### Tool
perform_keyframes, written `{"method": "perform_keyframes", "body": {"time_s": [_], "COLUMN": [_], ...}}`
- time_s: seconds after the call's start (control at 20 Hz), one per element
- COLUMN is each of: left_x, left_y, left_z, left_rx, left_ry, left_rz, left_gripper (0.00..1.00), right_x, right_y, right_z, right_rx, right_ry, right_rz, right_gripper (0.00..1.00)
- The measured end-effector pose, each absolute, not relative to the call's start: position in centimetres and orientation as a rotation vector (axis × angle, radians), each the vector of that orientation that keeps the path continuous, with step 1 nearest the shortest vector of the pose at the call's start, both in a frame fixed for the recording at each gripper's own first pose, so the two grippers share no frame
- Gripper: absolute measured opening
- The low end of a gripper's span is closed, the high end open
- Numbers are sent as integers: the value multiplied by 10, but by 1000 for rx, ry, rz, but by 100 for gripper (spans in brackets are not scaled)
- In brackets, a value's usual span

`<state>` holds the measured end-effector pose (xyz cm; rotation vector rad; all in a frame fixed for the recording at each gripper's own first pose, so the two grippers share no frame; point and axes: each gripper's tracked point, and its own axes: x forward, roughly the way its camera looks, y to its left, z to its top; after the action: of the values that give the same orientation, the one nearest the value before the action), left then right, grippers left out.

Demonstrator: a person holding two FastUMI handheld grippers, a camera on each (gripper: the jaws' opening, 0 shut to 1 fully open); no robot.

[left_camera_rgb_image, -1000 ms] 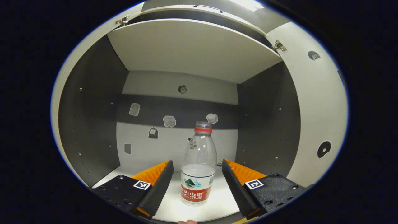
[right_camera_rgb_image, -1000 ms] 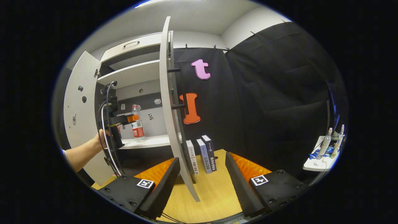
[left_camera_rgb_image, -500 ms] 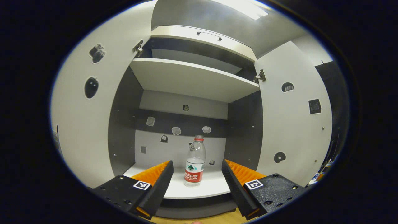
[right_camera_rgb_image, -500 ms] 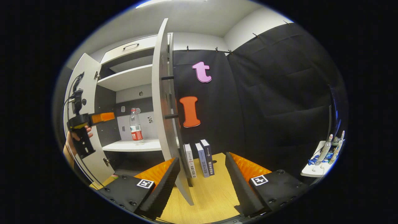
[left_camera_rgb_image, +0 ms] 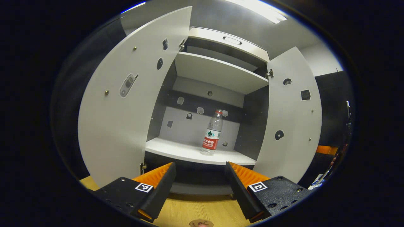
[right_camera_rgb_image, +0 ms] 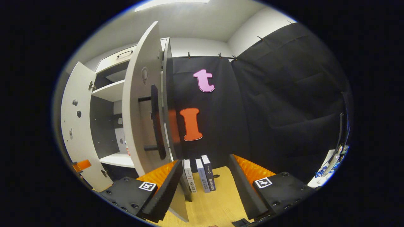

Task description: Grasp the bottle in the cabinet with the left hand and place it on the coaster, then close the right door with the right hand and the left door with the left hand.

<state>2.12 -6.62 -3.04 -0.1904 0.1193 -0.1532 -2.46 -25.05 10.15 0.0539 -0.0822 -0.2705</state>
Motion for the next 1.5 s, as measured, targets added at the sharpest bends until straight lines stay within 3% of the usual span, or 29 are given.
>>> {"method": "perform_keyframes", "body": {"time_s": [0.25, 0.5, 0.55, 0.6, 0.65, 0.7, 0.9, 1.5], "left_x": [1, -5, -5, -6, -6, -5, 1, -7], "left_y": [-47, -29, -27, -26, -25, -22, -11, 21], "left_z": [-36, -37, -36, -35, -37, -36, -36, -11], "left_rx": [-181, -174, -176, -181, -187, -192, -201, -188], "left_ry": [119, 111, 106, 106, 108, 110, 104, 69], "left_rz": [-112, -78, -76, -77, -77, -74, -61, -23], "left_gripper": [95, 95, 95, 95, 95, 95, 95, 95], "right_x": [-5, 7, 9, 10, 12, 11, 10, 56], "right_y": [-259, -235, -235, -232, -226, -222, -196, -88], "right_z": [150, 150, 152, 149, 149, 147, 147, 128], "right_rx": [-66, -101, -92, -83, -78, -81, -107, -23], "right_ry": [-143, -147, -160, -149, -143, -132, -129, -69], "right_rz": [-294, -259, -257, -247, -230, -218, -196, 34], "right_gripper": [97, 96, 95, 87, 87, 95, 95, 95]}}
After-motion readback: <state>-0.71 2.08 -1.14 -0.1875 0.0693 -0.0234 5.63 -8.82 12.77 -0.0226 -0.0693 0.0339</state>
